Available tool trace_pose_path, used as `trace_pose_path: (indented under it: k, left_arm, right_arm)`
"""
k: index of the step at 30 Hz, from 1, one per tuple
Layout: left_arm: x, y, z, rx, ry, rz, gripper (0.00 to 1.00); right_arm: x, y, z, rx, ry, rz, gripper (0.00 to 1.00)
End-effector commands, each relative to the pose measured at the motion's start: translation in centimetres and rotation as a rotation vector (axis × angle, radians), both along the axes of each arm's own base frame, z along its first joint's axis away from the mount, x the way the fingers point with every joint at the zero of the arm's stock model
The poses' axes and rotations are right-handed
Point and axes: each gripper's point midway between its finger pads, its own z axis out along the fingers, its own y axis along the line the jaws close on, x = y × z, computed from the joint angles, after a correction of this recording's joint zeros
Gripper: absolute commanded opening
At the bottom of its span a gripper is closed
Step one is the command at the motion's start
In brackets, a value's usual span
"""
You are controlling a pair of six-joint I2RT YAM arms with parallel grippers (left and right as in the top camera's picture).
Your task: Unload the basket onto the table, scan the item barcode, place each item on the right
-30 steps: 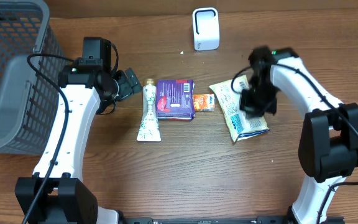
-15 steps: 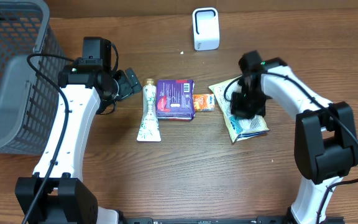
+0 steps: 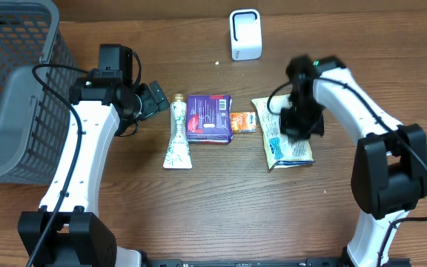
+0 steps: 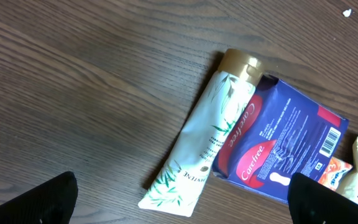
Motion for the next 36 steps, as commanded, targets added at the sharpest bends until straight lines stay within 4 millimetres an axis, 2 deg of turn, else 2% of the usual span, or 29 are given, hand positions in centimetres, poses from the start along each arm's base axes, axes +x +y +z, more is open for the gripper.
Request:
trace_pose_path:
  k: [1,6,7,9,12,19,23,26,28,31,32,34,36]
  left_arm:
    - [0.4,-0.6,0.5,-0.027,-0.016,-0.039,1.0]
    - [0.4,-0.6,0.5,-0.029,-0.014,-0.041,1.0]
    - [0.4,-0.6,0.5,-0.029,-0.014,-0.04,1.0]
    - [0.4,-0.6,0.5,-0.029,-0.014,-0.041,1.0]
    - [0.4,-0.6,0.5,-0.029,-0.014,-0.04,1.0]
    - [0.4,-0.6,0.5,-0.029,-0.016,-0.04,1.0]
    - [0.3,-0.6,0.5,-0.03,-0.013,-0.041,1.0]
    - [0.3,-0.9,0.5,-0.044,-0.013,-0.049,1.0]
    - [0.3,-1.2,0.5,-0.054,-0.014,-0.063,1.0]
    - [0.3,-1.3,0.6,-0.058,-0.015,-0.084,1.0]
    - [0.3,-1.3,0.6,-0.056,-0.014,-0.088,1.0]
    - [0.2,-1.3,0.5,-0.056,-0.014,-0.091,1.0]
    - [0.2,-1.3,0.5,-0.056,-0.011,-0.092,1.0]
  right_arm:
    - [4.2,0.2,2.3,0.023,-0.166,-0.01,0.26]
    - [8.1,0.9,2.2,0.064,-0.317,-0.023,0.25]
    - [8.5,1.2,2.1,0.076,-0.335,-0.022,0.22]
    - [8.7,1.8,1.3,0.089,-0.351,-0.012,0.22]
    - [7.3,2.4,-0.2,0.104,-0.31,-0.002,0.22]
    - [2.4,3.4,-4.9,0.155,-0.163,0.013,0.23]
    - [0.3,2.9,-6.2,0.134,-0.098,0.003,0.12]
    - [0.3,2.8,-5.4,0.129,-0.085,-0.016,0.12]
    - [0.7,2.6,-4.2,0.127,-0.092,-0.019,0.15]
    - [2.1,2.4,-1.3,0.139,-0.127,0.0,0.23]
    - [3.0,2.2,0.6,0.146,-0.154,0.016,0.31]
    - [4.1,1.6,3.0,0.142,-0.189,0.024,0.52]
    - [5.2,0.2,5.2,0.102,-0.221,0.004,0.69]
